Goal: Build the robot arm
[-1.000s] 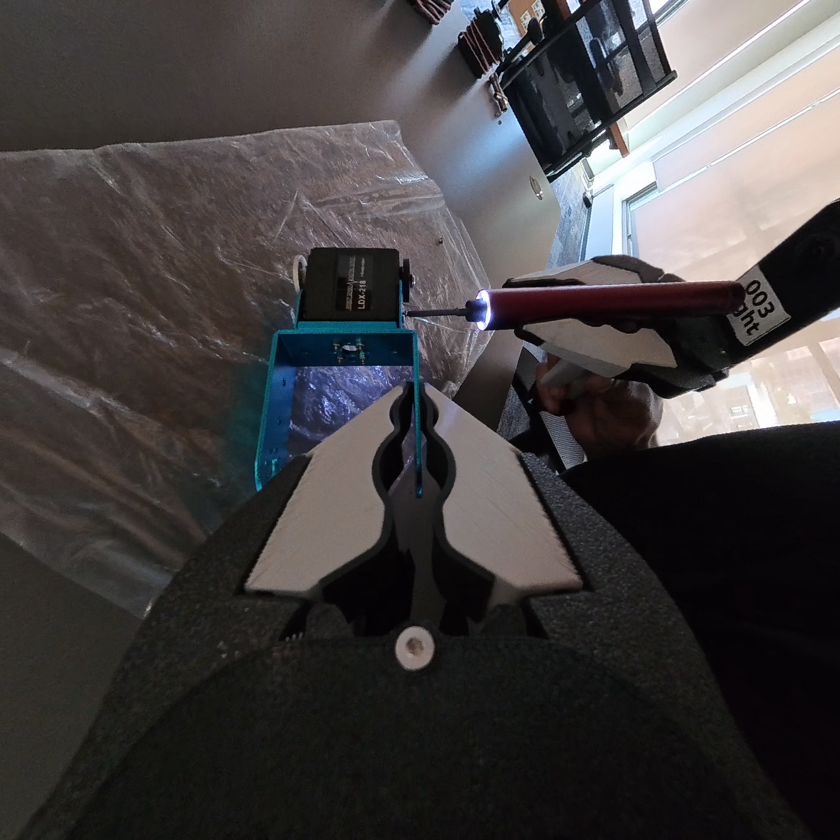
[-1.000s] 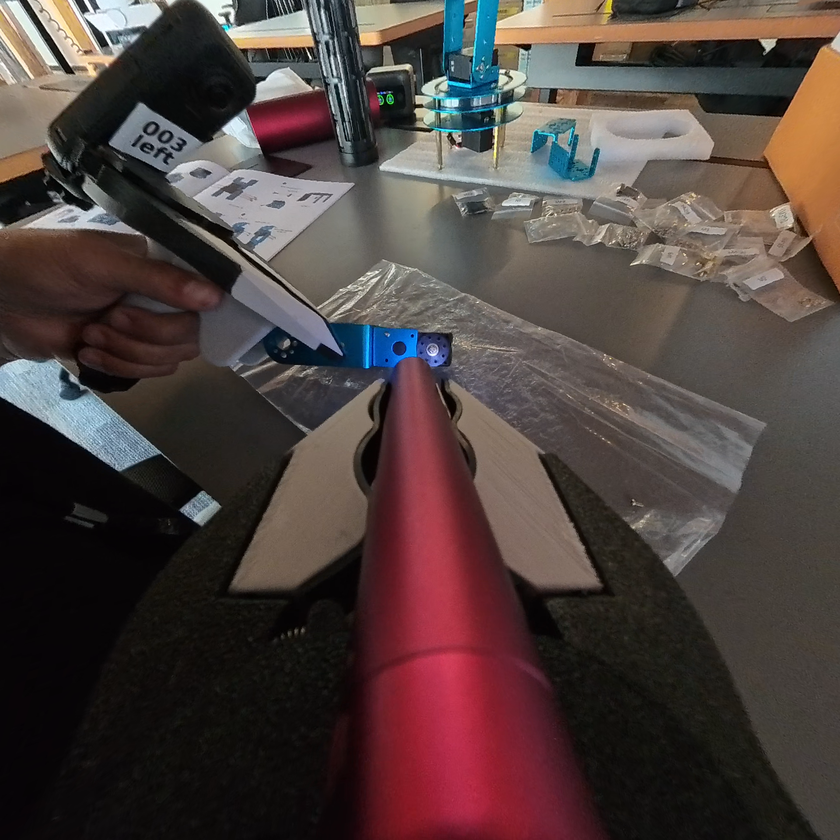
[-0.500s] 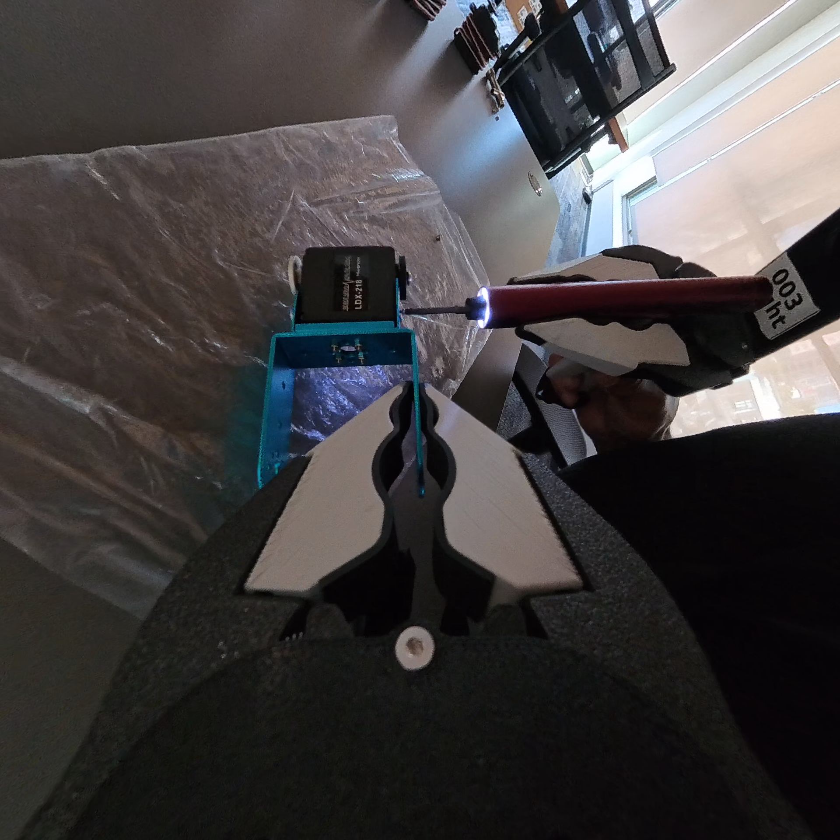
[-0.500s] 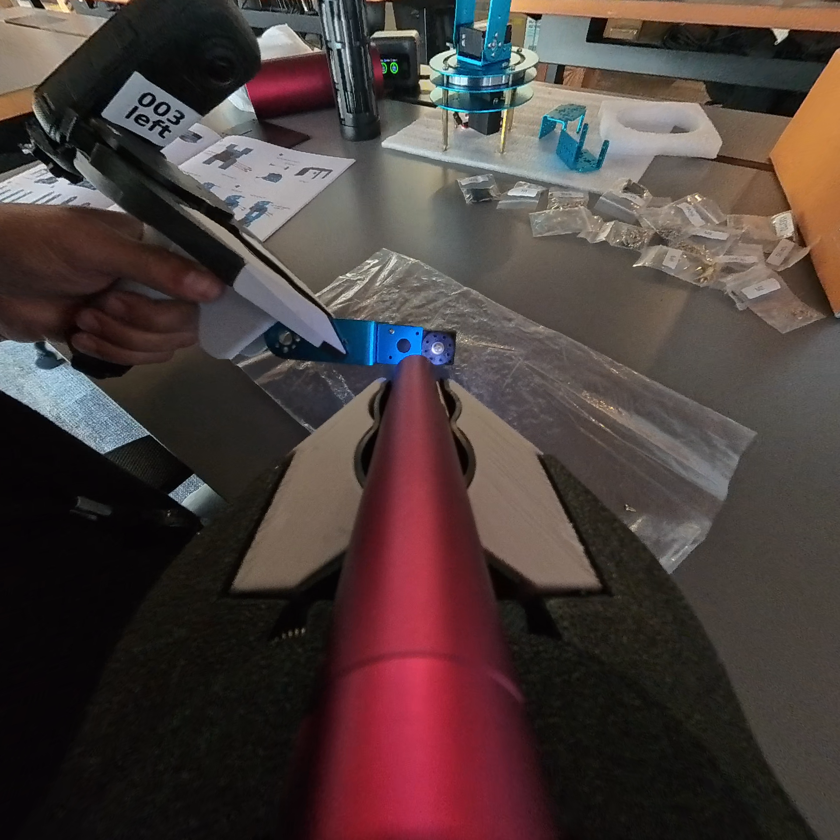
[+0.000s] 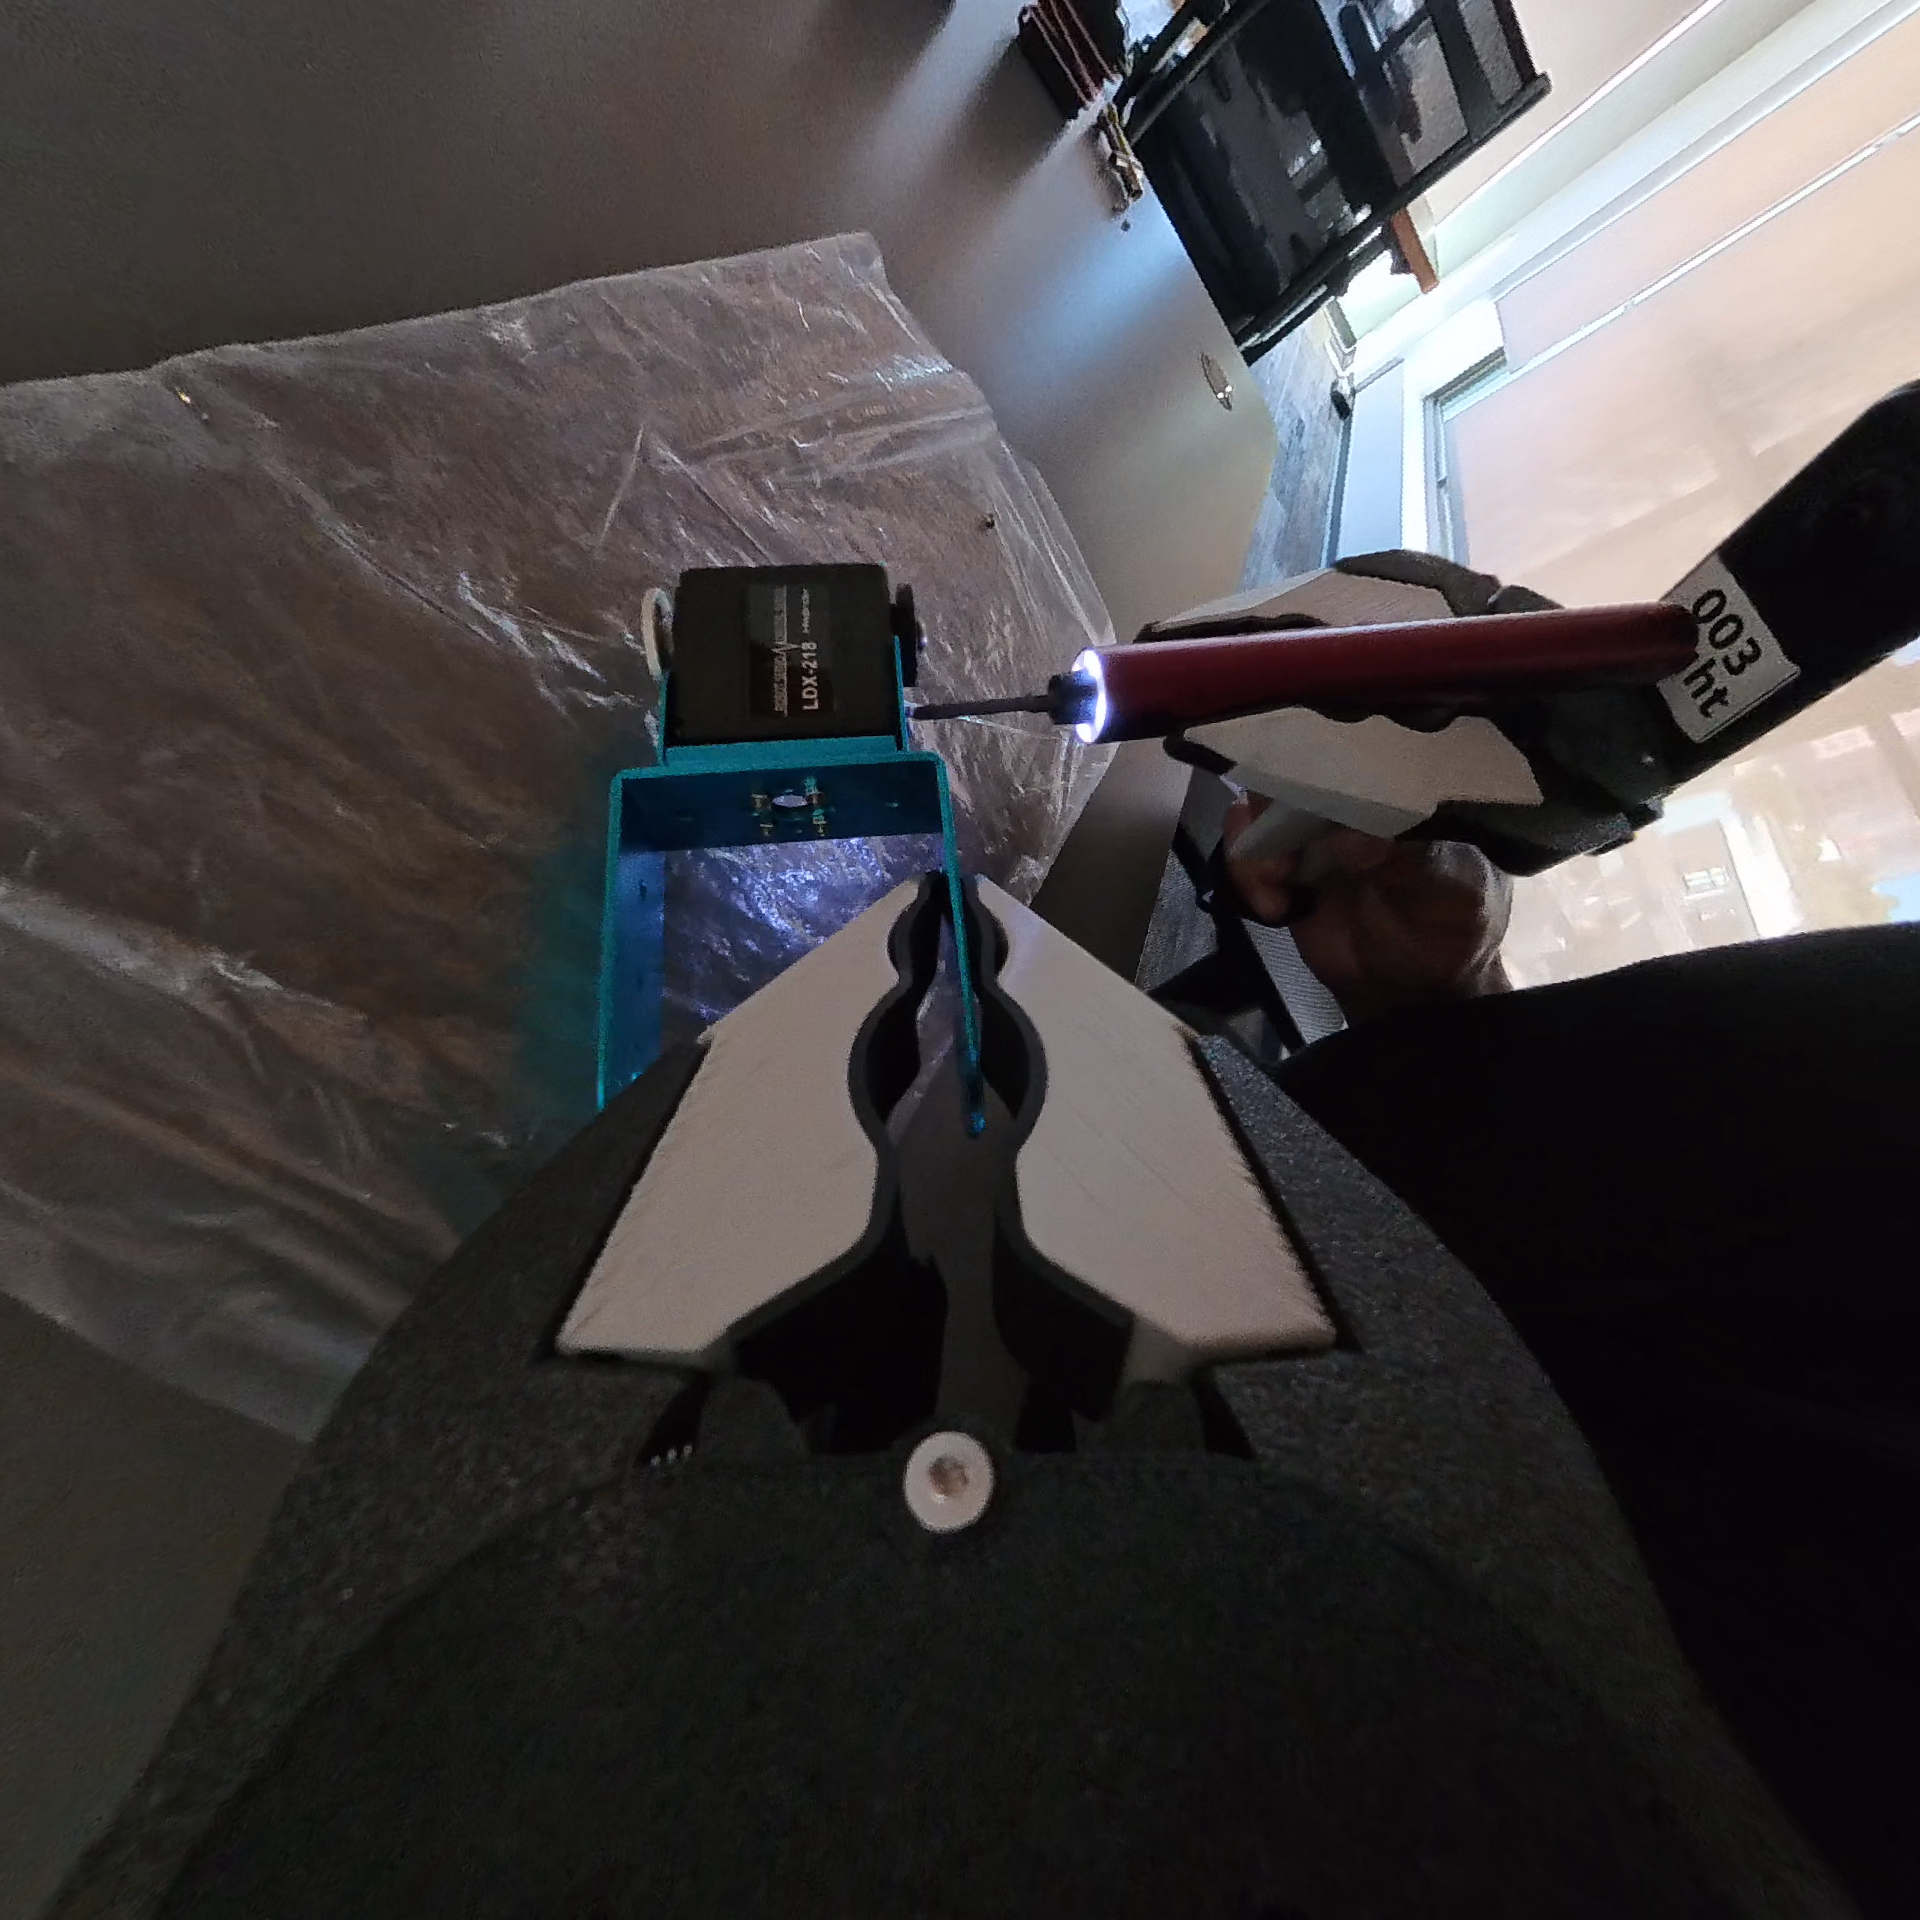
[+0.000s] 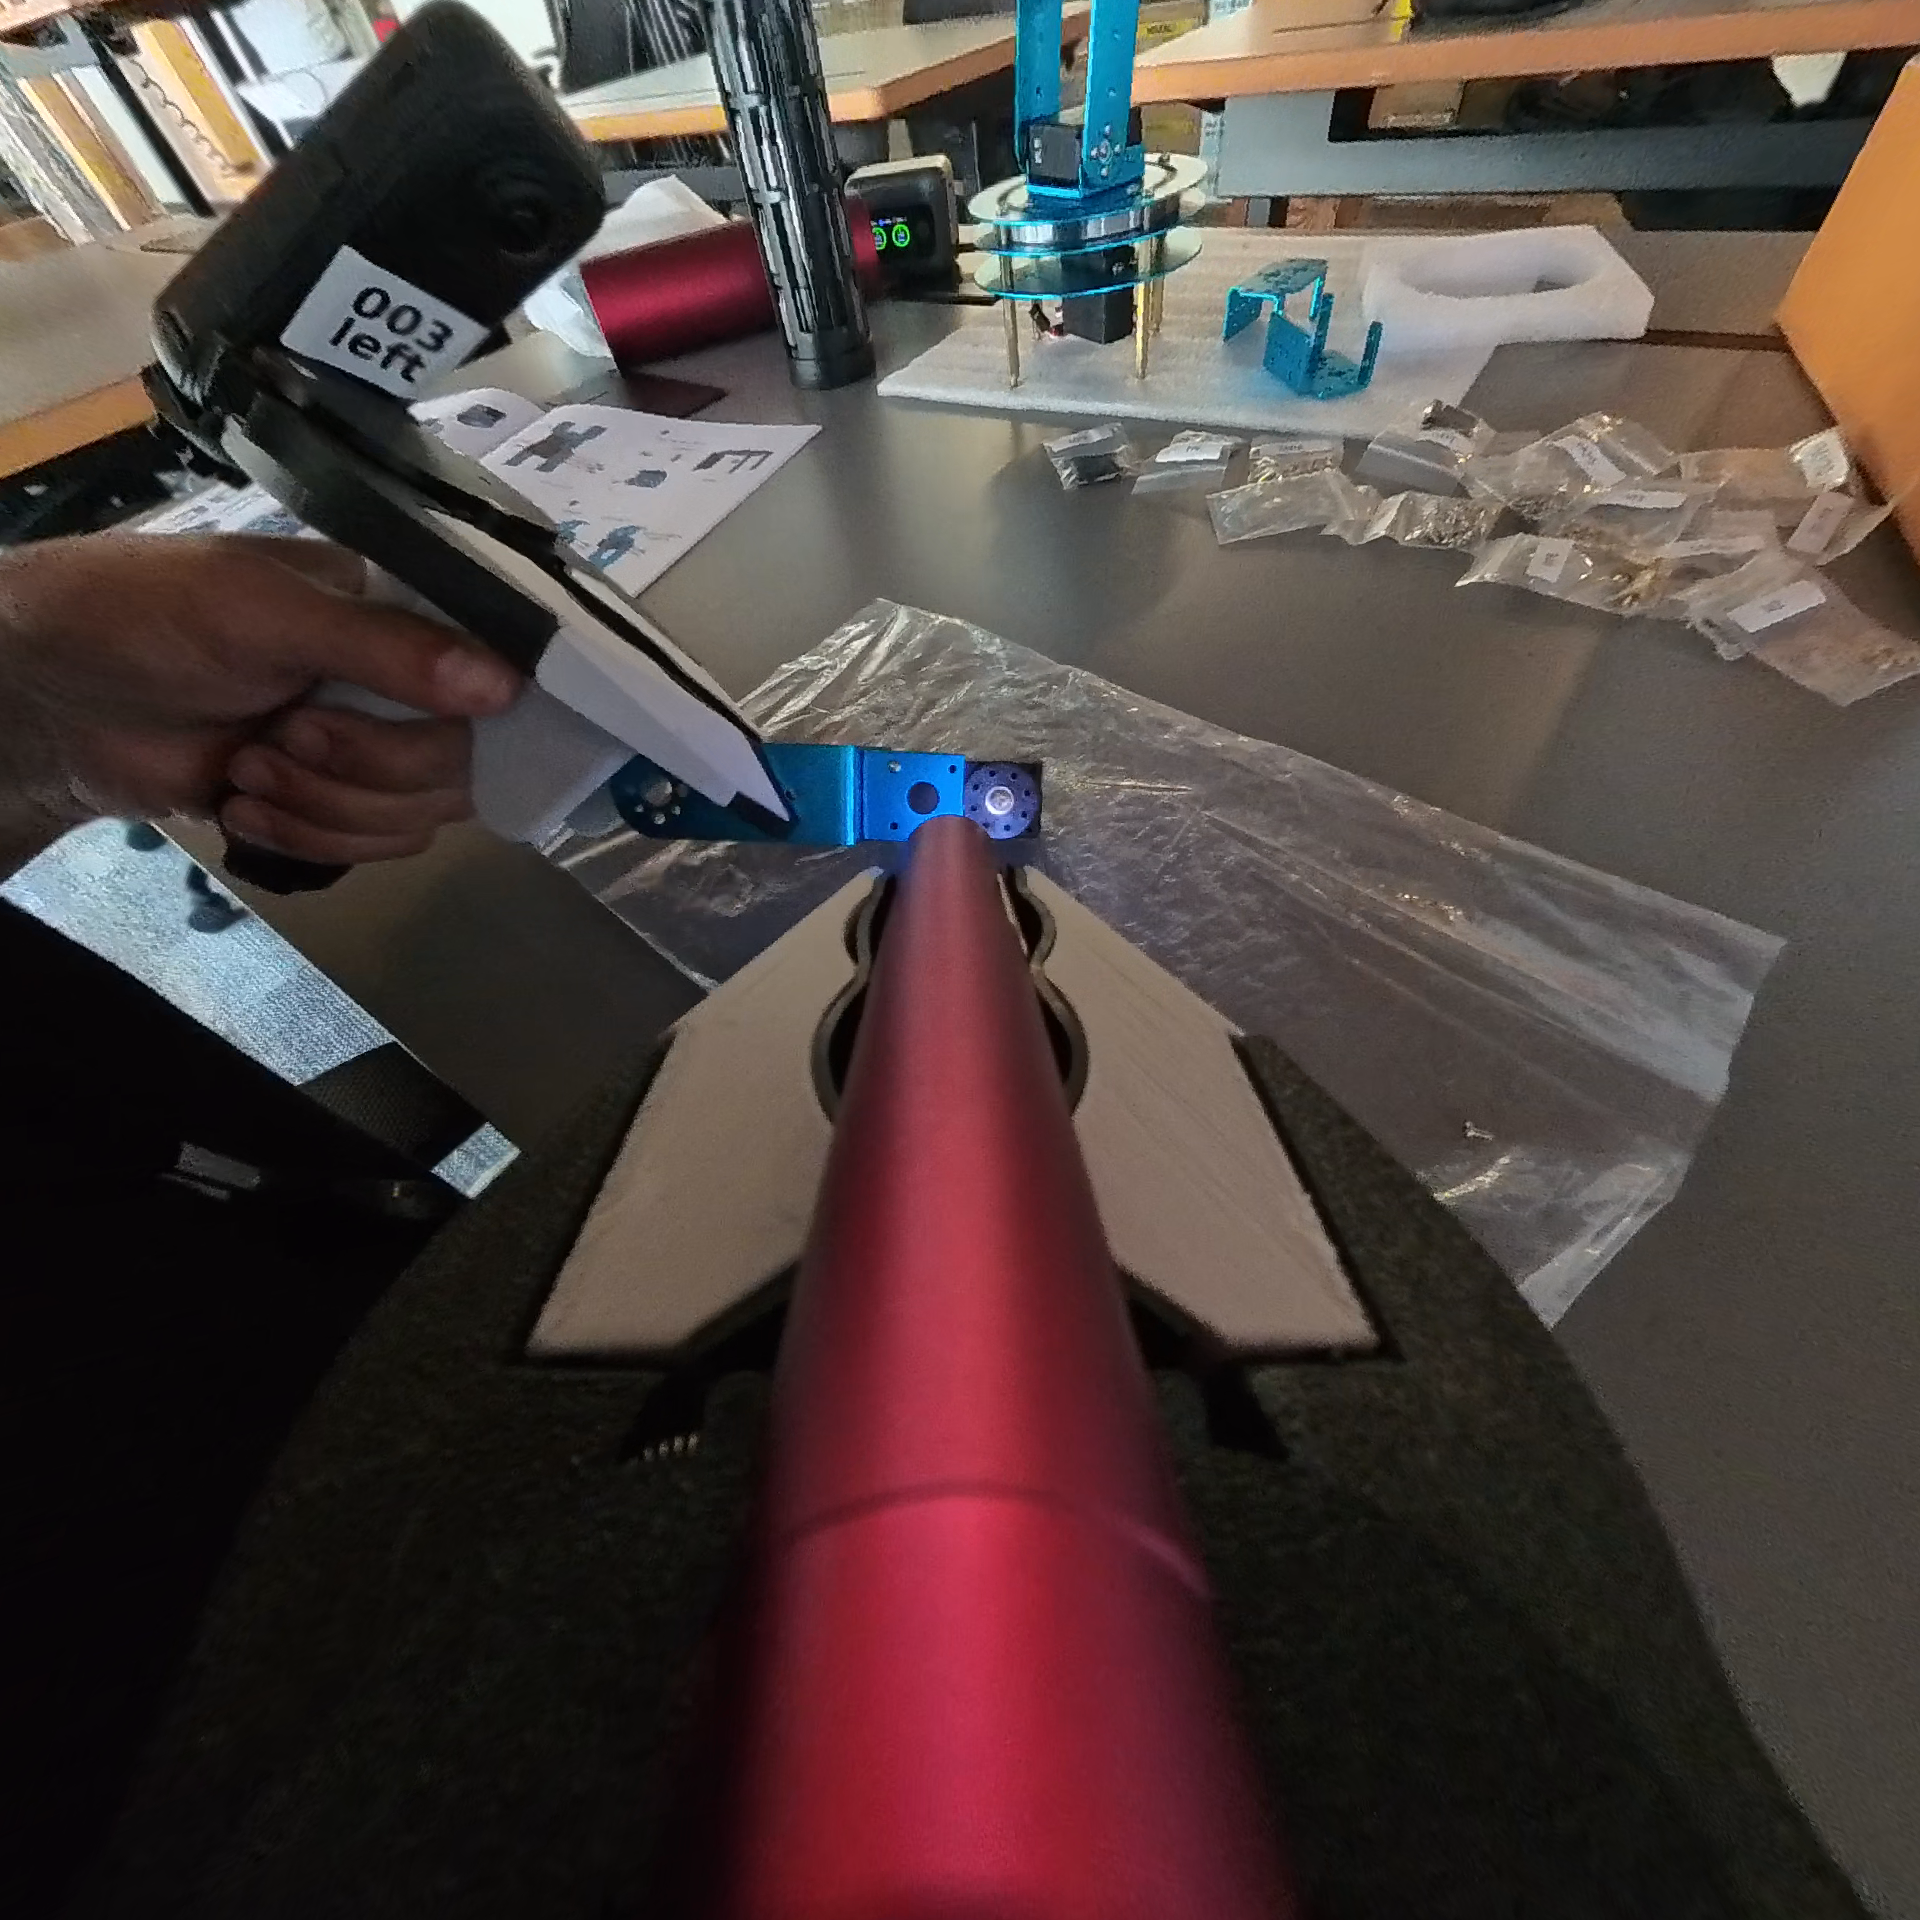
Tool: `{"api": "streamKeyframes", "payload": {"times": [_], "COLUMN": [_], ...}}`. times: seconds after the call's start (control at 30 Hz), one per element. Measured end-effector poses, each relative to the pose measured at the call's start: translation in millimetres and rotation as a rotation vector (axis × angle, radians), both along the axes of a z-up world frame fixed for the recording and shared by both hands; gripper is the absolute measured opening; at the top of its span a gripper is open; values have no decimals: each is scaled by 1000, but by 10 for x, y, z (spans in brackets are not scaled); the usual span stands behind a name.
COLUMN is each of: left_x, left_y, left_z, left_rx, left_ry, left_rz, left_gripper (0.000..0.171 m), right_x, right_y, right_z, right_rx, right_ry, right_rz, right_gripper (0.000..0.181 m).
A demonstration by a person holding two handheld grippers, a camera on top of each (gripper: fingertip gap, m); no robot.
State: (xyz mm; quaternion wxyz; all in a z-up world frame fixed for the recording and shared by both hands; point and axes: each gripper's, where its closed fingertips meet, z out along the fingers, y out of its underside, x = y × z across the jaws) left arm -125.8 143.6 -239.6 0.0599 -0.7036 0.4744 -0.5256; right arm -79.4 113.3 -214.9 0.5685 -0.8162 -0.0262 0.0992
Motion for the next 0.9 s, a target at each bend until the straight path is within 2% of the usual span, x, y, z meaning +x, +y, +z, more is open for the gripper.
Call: {"api": "streamKeyframes", "payload": {"times": [0.1, 0.23, 0.43, 0.7, 0.8, 0.9], "left_x": [13, 40, -5, -68, -95, -127], "left_y": [16, 109, 321, 470, 519, 652], "left_z": [22, 105, 175, 192, 173, 77], "left_rx": [-3, -172, -419, -553, -504, -313], "left_ry": [6, -24, -94, -177, -171, -116], "left_rz": [10, 73, 154, 181, 185, 235], "left_gripper": [2, 1, 2, 3, 6, 28], "right_x": [13, 28, 5, -127, -155, -169], "right_y": [21, 158, 496, 822, 892, 933], "right_z": [23, 136, 266, 367, 376, 381], "right_rx": [-5, -76, -288, -575, -630, -686], "right_ry": [-2, -79, -148, -406, -432, -466], "right_rz": [-6, 33, 221, 506, 571, 617], "right_gripper": [22, 21, 22, 22, 22, 22]}}
